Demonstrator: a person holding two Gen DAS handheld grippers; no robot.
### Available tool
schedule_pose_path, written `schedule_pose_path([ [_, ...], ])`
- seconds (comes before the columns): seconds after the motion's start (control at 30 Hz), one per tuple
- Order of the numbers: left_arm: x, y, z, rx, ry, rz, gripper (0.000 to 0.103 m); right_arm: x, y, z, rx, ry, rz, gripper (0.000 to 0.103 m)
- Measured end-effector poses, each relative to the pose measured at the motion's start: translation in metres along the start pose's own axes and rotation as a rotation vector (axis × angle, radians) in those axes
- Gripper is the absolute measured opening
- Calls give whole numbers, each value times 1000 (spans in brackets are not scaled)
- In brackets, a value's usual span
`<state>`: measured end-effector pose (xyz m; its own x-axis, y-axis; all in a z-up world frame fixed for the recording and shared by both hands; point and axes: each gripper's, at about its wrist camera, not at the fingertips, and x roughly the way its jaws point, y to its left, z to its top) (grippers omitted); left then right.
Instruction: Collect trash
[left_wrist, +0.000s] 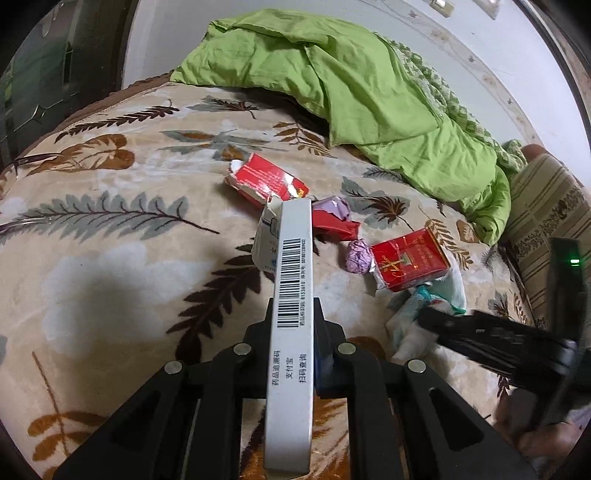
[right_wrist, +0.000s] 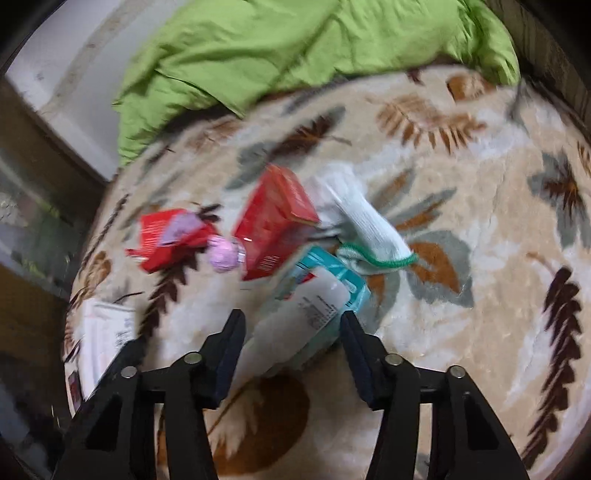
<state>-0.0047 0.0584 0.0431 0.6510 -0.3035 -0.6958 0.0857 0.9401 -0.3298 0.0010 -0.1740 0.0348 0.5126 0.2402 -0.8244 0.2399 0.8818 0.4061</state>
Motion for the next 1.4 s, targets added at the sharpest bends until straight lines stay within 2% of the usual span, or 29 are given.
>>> schedule_pose_path([
  [0.17,-1,-7,-2,28,-4,-6,13,-1,1,-4,-54,-39,12,42],
  [0.27,-2,-13,-4,49,-5,-11,13,-16,4,-11,-99,-68,49,39],
  [0.4,-5,-23,-10,87,-11,-20,13,-43,5,-28,-147,-129,115,39],
  [0.83,-40,-62,-48,226,-37,-39,13,-103,-23,-87,-232,-250,110,39],
  [1.1,-71,-72,-78,285,-52,-34,13,-121,-30,-97,-233,-317,153,39],
  [1.27,-74,-71,-85,286,-53,-26,13,-122,-25,-99,-264,-334,158,39],
  [1.4,-70,-62,-81,245,-49,-46,13,-125,-31,-100,-247,-340,168,39],
])
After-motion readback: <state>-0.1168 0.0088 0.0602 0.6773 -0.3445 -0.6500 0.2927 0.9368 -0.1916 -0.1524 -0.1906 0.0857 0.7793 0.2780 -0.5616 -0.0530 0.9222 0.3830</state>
